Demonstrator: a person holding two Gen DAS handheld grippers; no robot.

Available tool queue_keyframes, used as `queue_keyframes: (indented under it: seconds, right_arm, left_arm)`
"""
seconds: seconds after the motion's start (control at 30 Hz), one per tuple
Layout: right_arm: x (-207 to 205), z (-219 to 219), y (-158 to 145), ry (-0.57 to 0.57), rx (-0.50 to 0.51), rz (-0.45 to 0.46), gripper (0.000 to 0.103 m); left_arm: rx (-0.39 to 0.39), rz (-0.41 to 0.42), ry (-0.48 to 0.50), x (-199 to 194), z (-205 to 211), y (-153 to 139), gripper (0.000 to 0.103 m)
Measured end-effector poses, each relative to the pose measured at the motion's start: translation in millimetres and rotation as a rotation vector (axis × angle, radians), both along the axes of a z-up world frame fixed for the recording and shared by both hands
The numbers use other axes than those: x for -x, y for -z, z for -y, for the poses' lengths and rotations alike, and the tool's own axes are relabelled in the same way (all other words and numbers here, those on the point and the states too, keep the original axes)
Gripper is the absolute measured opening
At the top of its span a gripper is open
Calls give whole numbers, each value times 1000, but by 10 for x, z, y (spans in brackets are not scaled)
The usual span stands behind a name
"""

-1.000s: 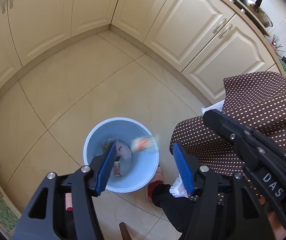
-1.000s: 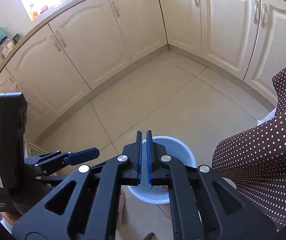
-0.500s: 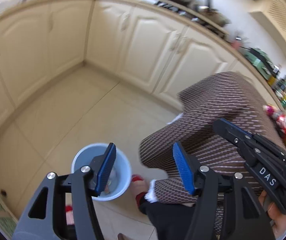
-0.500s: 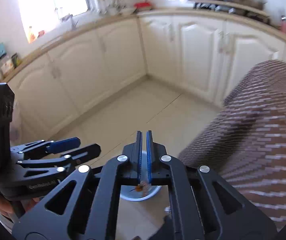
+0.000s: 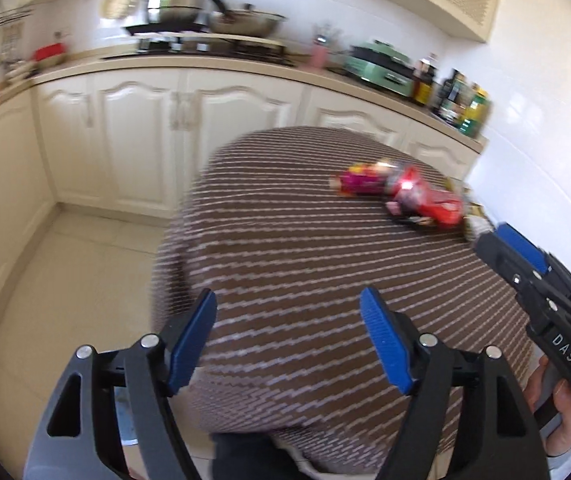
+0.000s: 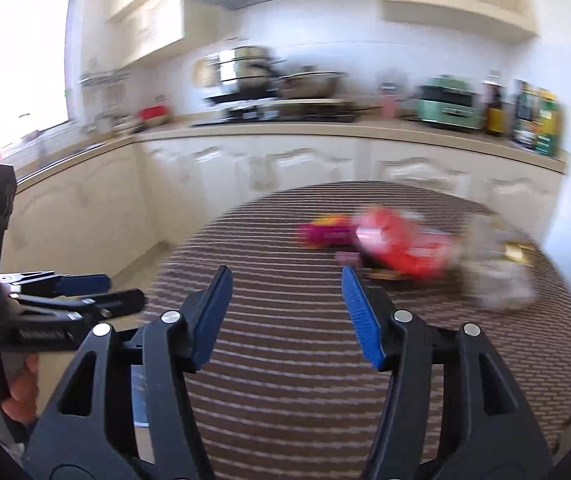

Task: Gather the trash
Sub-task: 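Move both open tools back to the trash pile on the table, then grasp a dark snack packet with the left tool while the right tool grasps another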

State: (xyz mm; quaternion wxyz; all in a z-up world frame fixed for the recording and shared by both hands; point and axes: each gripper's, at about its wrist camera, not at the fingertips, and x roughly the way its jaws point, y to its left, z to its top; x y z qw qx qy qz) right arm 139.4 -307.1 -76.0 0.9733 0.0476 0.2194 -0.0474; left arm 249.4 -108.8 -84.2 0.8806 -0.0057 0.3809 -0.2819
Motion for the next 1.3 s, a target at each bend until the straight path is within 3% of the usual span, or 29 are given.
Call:
queue_keyframes:
  seconds: [0.13, 0.23, 0.57, 0.83, 0.97, 1.3]
  right_arm:
    - [177, 644, 74, 146, 2, -36, 64]
    - [174, 929, 177, 183, -17, -69, 64]
    - [-68, 1245, 353, 159, -29, -137, 65]
    - [-375, 1110, 338, 84, 35, -209, 65]
    - [-495, 1042, 331, 71, 42, -208, 65]
    - [-784, 573, 373, -75, 104, -259, 65]
  left_arm:
    - [0, -10, 34, -125, 543, 18, 73]
    - [-10, -21, 56, -216, 841, 49, 73]
    - [-4, -80, 60, -654, 1438, 188, 72]
    - [-13, -180, 71, -969, 1779, 385, 47]
    - [-13, -196, 108, -995, 1878, 416, 11]
    - [18, -130, 78, -721, 1278, 253, 10]
